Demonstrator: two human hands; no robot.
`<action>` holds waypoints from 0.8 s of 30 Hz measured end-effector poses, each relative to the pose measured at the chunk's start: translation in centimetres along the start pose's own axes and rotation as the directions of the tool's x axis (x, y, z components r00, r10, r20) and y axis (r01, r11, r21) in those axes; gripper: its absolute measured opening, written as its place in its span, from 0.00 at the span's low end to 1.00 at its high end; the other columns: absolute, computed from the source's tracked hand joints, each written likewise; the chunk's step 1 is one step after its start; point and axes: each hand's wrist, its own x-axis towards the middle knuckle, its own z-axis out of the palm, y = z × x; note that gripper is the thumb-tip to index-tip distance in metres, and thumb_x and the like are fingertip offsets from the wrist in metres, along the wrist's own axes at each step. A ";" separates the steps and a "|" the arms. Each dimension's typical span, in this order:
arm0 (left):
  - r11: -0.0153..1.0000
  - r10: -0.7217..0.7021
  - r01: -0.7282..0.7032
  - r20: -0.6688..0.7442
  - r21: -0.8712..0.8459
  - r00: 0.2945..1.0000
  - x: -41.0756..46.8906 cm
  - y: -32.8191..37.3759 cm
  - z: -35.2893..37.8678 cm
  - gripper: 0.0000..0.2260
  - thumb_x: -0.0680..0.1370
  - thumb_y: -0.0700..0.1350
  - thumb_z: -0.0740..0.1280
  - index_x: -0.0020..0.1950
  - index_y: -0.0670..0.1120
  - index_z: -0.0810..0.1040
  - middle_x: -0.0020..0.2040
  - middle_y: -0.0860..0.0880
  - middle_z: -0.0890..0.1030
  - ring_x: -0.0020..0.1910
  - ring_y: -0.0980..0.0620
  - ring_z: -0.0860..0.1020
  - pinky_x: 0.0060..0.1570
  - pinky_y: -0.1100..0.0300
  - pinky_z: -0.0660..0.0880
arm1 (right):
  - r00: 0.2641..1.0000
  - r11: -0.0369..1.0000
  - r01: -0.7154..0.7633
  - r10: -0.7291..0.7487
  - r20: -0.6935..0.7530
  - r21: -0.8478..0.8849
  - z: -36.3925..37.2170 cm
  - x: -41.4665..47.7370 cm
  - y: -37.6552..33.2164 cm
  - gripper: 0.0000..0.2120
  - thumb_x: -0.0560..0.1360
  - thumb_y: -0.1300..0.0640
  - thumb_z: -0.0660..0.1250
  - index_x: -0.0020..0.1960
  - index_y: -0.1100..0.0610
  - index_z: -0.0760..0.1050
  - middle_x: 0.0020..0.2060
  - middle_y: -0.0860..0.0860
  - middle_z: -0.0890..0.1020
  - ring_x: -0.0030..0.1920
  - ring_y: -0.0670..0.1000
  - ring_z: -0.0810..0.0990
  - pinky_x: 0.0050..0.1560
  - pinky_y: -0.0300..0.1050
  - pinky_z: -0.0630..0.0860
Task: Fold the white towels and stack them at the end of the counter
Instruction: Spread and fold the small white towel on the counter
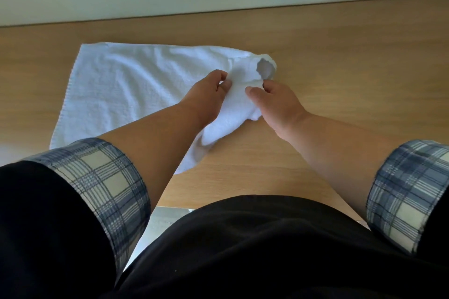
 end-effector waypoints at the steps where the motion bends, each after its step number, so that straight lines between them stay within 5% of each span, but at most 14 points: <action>1: 1.000 0.002 -0.001 0.018 -0.019 1.000 0.1 0.3 0.3 0.08 0.84 0.55 0.56 0.57 0.57 0.73 0.41 0.52 0.79 0.35 0.57 0.75 0.33 0.64 0.70 | 0.998 0.992 -0.060 0.060 0.002 0.108 0.1 -0.2 -0.2 0.12 0.71 0.47 0.67 0.41 0.57 0.76 0.33 0.48 0.79 0.35 0.46 0.78 0.37 0.43 0.75; 3: 0.997 -0.012 0.017 0.061 -0.077 0.998 0.1 0.7 1.2 0.08 0.83 0.54 0.57 0.58 0.58 0.74 0.44 0.53 0.81 0.40 0.55 0.78 0.37 0.62 0.73 | 0.966 0.914 -0.259 0.237 0.108 0.313 0.1 -0.7 -0.4 0.11 0.75 0.49 0.69 0.52 0.56 0.80 0.44 0.52 0.86 0.46 0.52 0.85 0.51 0.50 0.81; 7: 0.996 0.003 0.013 0.178 -0.088 0.984 -0.7 1.2 3.4 0.13 0.84 0.53 0.55 0.67 0.60 0.71 0.49 0.56 0.81 0.44 0.64 0.78 0.38 0.70 0.69 | 0.843 0.769 -0.535 0.459 0.281 0.349 -1.2 -2.0 0.7 0.12 0.79 0.52 0.68 0.58 0.58 0.80 0.48 0.55 0.87 0.48 0.55 0.87 0.42 0.50 0.84; 10: 0.999 0.032 -0.040 0.286 0.022 0.958 -1.5 0.7 5.4 0.19 0.85 0.55 0.53 0.76 0.58 0.64 0.67 0.49 0.76 0.63 0.51 0.74 0.55 0.61 0.66 | 0.800 0.707 -0.600 0.542 0.257 0.374 -3.4 -3.0 2.4 0.13 0.81 0.53 0.64 0.62 0.58 0.78 0.51 0.56 0.86 0.50 0.56 0.86 0.51 0.54 0.82; 14: 0.953 0.071 -0.199 0.468 0.230 0.881 -2.4 0.0 8.2 0.21 0.84 0.56 0.53 0.78 0.60 0.59 0.76 0.49 0.67 0.74 0.47 0.65 0.68 0.52 0.64 | 0.784 0.636 -0.596 0.594 0.181 0.490 -6.9 -3.2 4.9 0.17 0.80 0.49 0.64 0.64 0.56 0.78 0.57 0.55 0.84 0.58 0.58 0.83 0.65 0.58 0.74; 18: 0.858 0.115 -0.331 0.479 0.394 0.870 -1.5 0.2 9.1 0.21 0.83 0.56 0.56 0.77 0.59 0.62 0.75 0.47 0.65 0.73 0.43 0.62 0.69 0.45 0.63 | 0.852 0.711 -0.417 0.523 -0.029 0.567 -9.0 -1.0 4.7 0.19 0.78 0.40 0.64 0.59 0.53 0.80 0.54 0.55 0.86 0.52 0.56 0.86 0.57 0.57 0.80; 21: 0.855 0.113 -0.324 0.464 0.406 0.879 -0.8 0.0 9.4 0.21 0.82 0.56 0.59 0.76 0.60 0.63 0.74 0.48 0.64 0.72 0.45 0.63 0.68 0.47 0.65 | 0.840 0.681 -0.463 0.542 0.034 0.567 -10.0 2.3 3.0 0.30 0.78 0.32 0.58 0.62 0.56 0.80 0.55 0.55 0.85 0.55 0.57 0.85 0.61 0.56 0.77; 24: 0.842 0.103 -0.313 0.438 0.439 0.893 -0.6 0.3 9.7 0.24 0.81 0.56 0.62 0.76 0.62 0.60 0.73 0.48 0.64 0.71 0.46 0.63 0.66 0.47 0.67 | 0.863 0.777 -0.483 0.500 0.072 0.403 -10.0 5.2 1.2 0.26 0.81 0.37 0.56 0.61 0.56 0.81 0.53 0.53 0.86 0.52 0.54 0.85 0.58 0.50 0.80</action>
